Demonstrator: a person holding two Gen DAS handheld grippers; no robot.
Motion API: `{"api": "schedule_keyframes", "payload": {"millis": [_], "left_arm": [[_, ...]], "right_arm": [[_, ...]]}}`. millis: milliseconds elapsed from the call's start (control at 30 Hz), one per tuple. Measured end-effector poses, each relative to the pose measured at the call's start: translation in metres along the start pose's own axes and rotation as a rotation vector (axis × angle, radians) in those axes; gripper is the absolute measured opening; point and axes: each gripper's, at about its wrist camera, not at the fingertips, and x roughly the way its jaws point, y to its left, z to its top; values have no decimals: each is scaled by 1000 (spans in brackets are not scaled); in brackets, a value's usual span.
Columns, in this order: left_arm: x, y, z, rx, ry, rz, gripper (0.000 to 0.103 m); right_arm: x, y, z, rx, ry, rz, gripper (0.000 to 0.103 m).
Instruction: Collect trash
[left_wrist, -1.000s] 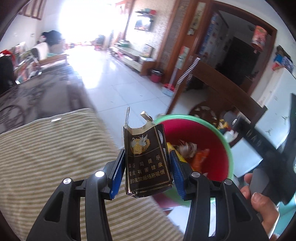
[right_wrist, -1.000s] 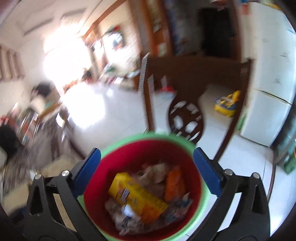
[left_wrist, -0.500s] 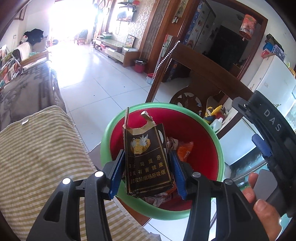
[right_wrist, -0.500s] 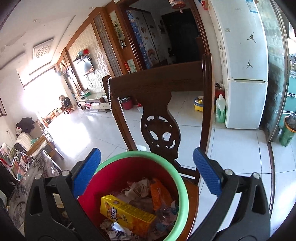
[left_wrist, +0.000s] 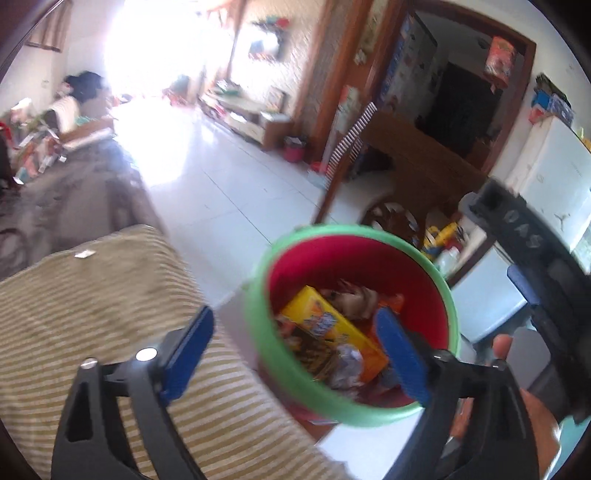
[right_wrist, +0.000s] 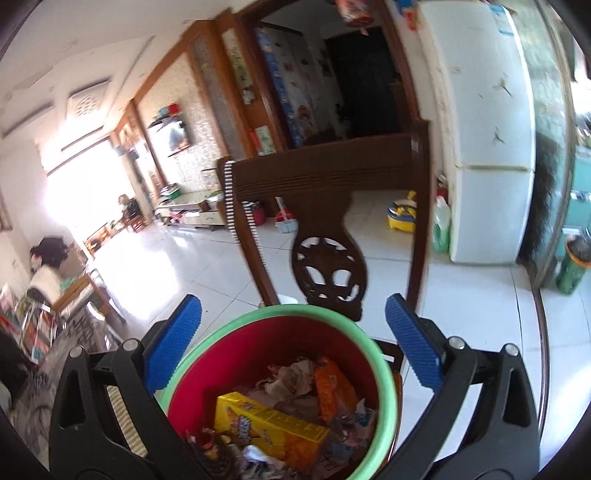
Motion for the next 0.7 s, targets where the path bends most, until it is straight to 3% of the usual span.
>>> {"api": "schedule_keyframes", "payload": {"millis": [167,300,433,567,700], "left_arm": [[-54,49,-11,-43,-95,94,95],[-93,85,-18,-60,-166,149,95],[-130,122,-30,-91,-238,171,95],[-164,154,-47,-111,-335,220,95],[-185,180,-63,-112,-413,317,95]], "right_arm": [[-24,59,-14,-216,-24,98,98],[-55,92,-25,-302,-82,220,98],[-91,112,-34,-302,-155,318,98],[-120,122,-47,-224,-267,348,98],[-125,140,-62,-209,-193,415,98]]}}
